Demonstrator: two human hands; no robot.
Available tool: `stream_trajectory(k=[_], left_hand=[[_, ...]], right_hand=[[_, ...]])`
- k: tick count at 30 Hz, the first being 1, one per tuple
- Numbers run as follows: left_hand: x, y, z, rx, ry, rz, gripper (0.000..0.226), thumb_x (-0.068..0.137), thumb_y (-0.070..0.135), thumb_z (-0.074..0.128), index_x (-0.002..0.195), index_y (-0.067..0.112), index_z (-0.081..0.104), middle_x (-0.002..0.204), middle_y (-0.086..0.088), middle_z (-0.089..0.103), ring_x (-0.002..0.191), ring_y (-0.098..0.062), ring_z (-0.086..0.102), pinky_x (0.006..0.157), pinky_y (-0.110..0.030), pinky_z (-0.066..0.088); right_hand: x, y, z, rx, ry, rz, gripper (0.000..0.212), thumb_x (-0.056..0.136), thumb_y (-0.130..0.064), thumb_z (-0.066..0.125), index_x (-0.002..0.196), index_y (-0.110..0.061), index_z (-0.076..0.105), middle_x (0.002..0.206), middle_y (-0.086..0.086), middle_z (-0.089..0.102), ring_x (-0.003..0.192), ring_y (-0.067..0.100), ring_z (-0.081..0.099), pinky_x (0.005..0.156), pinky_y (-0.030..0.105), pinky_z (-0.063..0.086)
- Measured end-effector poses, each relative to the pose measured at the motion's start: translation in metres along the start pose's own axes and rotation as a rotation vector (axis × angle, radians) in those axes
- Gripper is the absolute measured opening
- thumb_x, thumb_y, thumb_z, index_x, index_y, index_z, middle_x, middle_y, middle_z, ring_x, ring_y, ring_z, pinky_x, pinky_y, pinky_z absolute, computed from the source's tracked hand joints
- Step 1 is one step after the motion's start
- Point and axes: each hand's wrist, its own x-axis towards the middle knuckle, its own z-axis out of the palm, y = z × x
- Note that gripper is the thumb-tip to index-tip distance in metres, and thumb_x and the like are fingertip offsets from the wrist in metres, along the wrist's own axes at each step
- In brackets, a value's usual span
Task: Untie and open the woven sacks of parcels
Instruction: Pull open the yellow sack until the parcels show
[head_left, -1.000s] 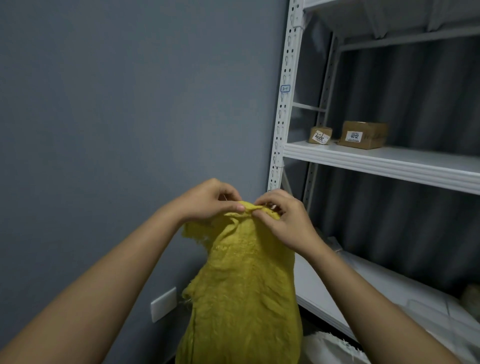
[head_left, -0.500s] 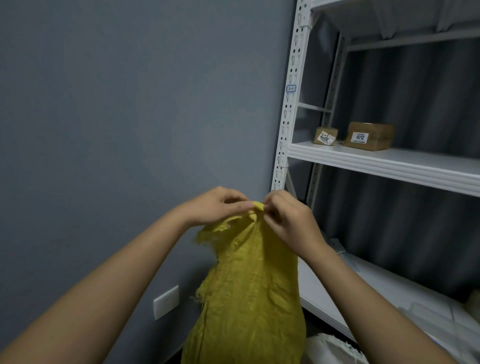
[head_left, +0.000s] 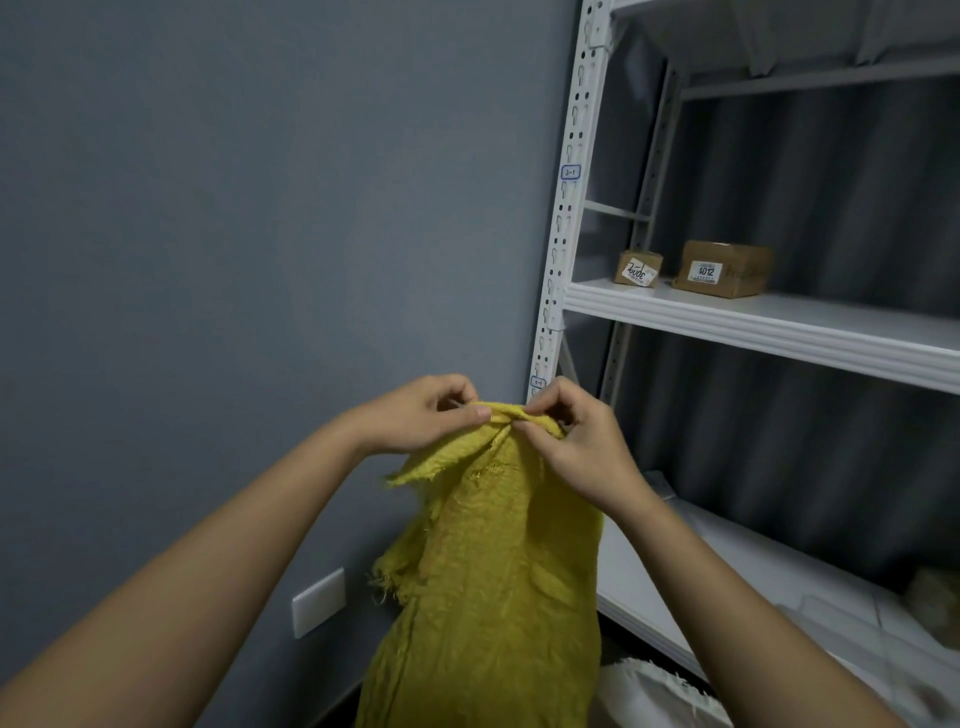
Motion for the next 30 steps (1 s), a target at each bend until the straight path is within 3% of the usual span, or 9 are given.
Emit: stream_trajectory(k=[3,7,11,14,18,22,24,26,30], left_hand=[[0.002,0.003,0.013,-0.026,0.018,0.004,0.029,0.088,0.046,0.058,0.092,0.02,0.048,0.075,0.002,0.052,0.065,-0.007,0.046,0.061,-0.025,0.039],[0.001,0.0,0.014,-0.097,0.008,0.086,0.036,0.082,0.017,0.073,0.11,0.025,0.051,0.077,0.003,0.056,0.066,-0.004,0.053,0.06,-0.017,0.044],[0.008,-0.004,0.003,0.102,0.103,0.202,0.032,0.084,0.002,0.064,0.094,0.031,0.062,0.086,0.009,0.064,0.075,0.003,0.057,0.071,-0.016,0.046],[0.013,0.001,0.0,0.28,0.14,0.247,0.012,0.089,0.021,0.063,0.1,0.024,0.067,0.091,0.01,0.067,0.084,-0.003,0.061,0.077,-0.023,0.047],[0.02,0.011,-0.016,0.532,0.122,0.151,0.048,0.072,0.057,0.071,0.112,0.03,0.064,0.094,0.011,0.064,0.086,-0.009,0.057,0.077,-0.03,0.047],[0.031,0.021,-0.016,0.601,-0.099,0.112,0.049,0.072,0.039,0.079,0.117,0.03,0.062,0.105,0.013,0.065,0.096,-0.007,0.058,0.083,-0.032,0.048],[0.034,0.022,-0.018,0.445,0.004,0.187,0.021,0.08,0.02,0.074,0.099,0.024,0.069,0.094,0.009,0.07,0.091,-0.007,0.062,0.084,-0.035,0.049],[0.036,0.023,-0.02,0.318,0.125,0.219,0.018,0.083,0.006,0.065,0.087,0.023,0.07,0.085,0.006,0.07,0.086,-0.008,0.063,0.082,-0.034,0.049],[0.045,0.022,-0.014,0.455,0.288,0.3,0.018,0.091,0.017,0.048,0.093,0.026,0.064,0.081,0.01,0.062,0.083,-0.02,0.063,0.071,-0.038,0.05]], right_hand=[[0.0,0.0,-0.002,0.06,0.012,0.023,0.015,0.081,-0.008,0.072,0.082,-0.013,0.057,0.084,0.005,0.061,0.083,0.017,0.06,0.076,0.035,0.052],[-0.002,0.004,-0.008,0.101,0.004,0.08,0.02,0.079,0.002,0.067,0.078,-0.012,0.053,0.085,0.009,0.059,0.08,0.014,0.058,0.075,0.032,0.05],[-0.005,0.009,-0.014,0.051,-0.02,0.087,0.021,0.075,0.01,0.063,0.074,-0.008,0.052,0.084,0.012,0.055,0.074,0.008,0.052,0.07,0.028,0.046],[-0.002,0.01,-0.02,0.116,0.019,0.117,0.025,0.076,0.01,0.064,0.073,-0.011,0.051,0.077,0.006,0.053,0.07,0.007,0.05,0.065,0.026,0.044],[0.003,0.013,-0.034,0.105,0.031,0.124,0.016,0.082,-0.007,0.071,0.084,-0.018,0.059,0.08,-0.003,0.056,0.066,0.005,0.05,0.061,0.019,0.046],[0.008,0.016,-0.037,-0.046,0.0,0.152,0.015,0.088,-0.021,0.066,0.103,-0.024,0.067,0.092,-0.006,0.064,0.081,0.005,0.059,0.071,0.021,0.052],[0.005,0.017,-0.04,-0.132,0.023,0.107,0.012,0.09,-0.021,0.064,0.101,-0.023,0.068,0.092,-0.013,0.063,0.084,-0.003,0.058,0.071,0.015,0.049],[0.003,0.018,-0.043,-0.101,0.096,0.052,0.01,0.09,-0.016,0.063,0.097,-0.021,0.067,0.09,-0.013,0.062,0.083,-0.004,0.057,0.071,0.014,0.047],[0.01,0.014,-0.047,-0.141,0.194,-0.064,0.006,0.091,-0.008,0.057,0.091,-0.013,0.06,0.084,-0.004,0.057,0.078,0.003,0.053,0.069,0.022,0.045]])
